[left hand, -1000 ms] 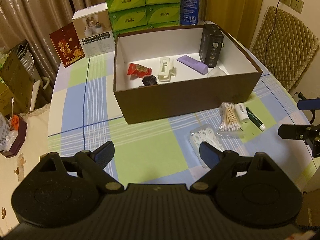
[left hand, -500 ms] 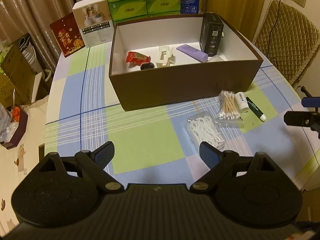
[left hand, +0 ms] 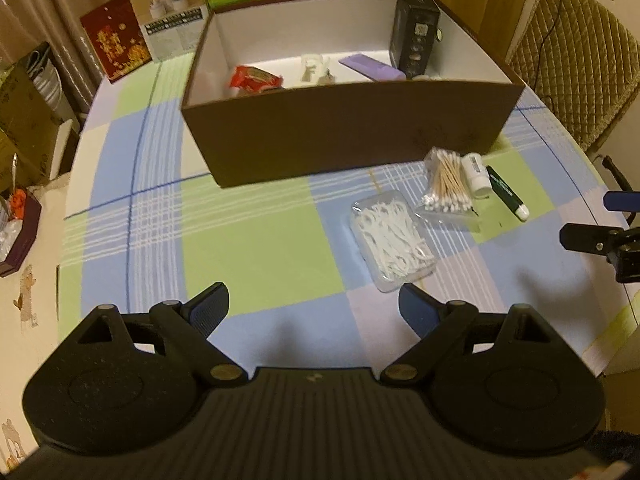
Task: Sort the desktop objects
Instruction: 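Pull both open tools back out of the brown box toward the remaining items, then grasp the floss-pick box with the left tool while the right tool grasps the green lip gel, then lift the floss-pick box and lip gel toward the brown box with both tools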
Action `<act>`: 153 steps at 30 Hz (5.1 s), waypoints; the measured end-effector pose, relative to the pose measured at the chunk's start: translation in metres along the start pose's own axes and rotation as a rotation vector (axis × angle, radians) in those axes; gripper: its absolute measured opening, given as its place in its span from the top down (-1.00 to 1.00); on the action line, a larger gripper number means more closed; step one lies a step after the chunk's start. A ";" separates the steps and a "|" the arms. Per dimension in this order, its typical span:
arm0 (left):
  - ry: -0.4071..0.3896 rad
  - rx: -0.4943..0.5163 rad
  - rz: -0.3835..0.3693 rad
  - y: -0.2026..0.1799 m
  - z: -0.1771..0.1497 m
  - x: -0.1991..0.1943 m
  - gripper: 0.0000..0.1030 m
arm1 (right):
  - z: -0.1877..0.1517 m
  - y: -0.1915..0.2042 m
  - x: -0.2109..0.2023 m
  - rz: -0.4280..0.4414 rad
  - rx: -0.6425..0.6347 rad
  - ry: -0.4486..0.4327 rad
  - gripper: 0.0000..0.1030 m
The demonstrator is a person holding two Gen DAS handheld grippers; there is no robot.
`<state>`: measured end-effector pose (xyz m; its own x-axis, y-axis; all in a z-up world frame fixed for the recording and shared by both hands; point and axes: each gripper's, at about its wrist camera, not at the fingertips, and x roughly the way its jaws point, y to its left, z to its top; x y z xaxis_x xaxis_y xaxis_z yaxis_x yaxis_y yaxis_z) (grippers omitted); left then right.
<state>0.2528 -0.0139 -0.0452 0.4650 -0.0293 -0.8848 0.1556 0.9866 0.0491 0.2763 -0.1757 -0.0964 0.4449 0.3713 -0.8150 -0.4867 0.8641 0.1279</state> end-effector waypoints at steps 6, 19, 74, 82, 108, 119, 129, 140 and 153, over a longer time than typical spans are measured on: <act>0.035 0.006 -0.026 -0.013 -0.002 0.012 -0.74 | -0.005 -0.007 0.009 0.005 0.010 0.020 -0.96; 0.043 -0.004 -0.099 -0.040 0.010 0.061 -0.74 | -0.006 -0.042 0.035 -0.052 0.082 0.025 -0.96; 0.007 -0.105 0.028 0.063 0.012 0.118 -0.03 | 0.017 -0.025 0.113 -0.073 -0.131 0.016 0.12; -0.004 -0.037 -0.032 0.053 -0.003 0.110 -0.02 | 0.006 -0.020 0.100 -0.081 -0.098 0.037 0.75; -0.019 0.015 -0.118 0.050 -0.031 0.070 -0.01 | -0.033 0.019 0.045 0.057 -0.018 0.058 0.76; -0.096 0.010 -0.151 0.045 -0.004 0.038 -0.01 | -0.004 0.041 0.031 0.139 -0.036 -0.008 0.76; -0.165 0.007 -0.177 0.045 0.020 0.019 -0.01 | 0.020 0.058 0.026 0.170 -0.097 -0.047 0.76; -0.227 0.009 -0.192 0.046 0.052 0.006 -0.01 | 0.053 0.063 0.022 0.179 -0.130 -0.103 0.76; -0.316 0.005 -0.195 0.050 0.110 -0.001 -0.01 | 0.110 0.058 0.022 0.176 -0.143 -0.190 0.76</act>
<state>0.3558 0.0182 0.0087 0.6720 -0.2659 -0.6912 0.2719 0.9567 -0.1037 0.3404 -0.0796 -0.0445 0.4704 0.5801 -0.6650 -0.6642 0.7289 0.1660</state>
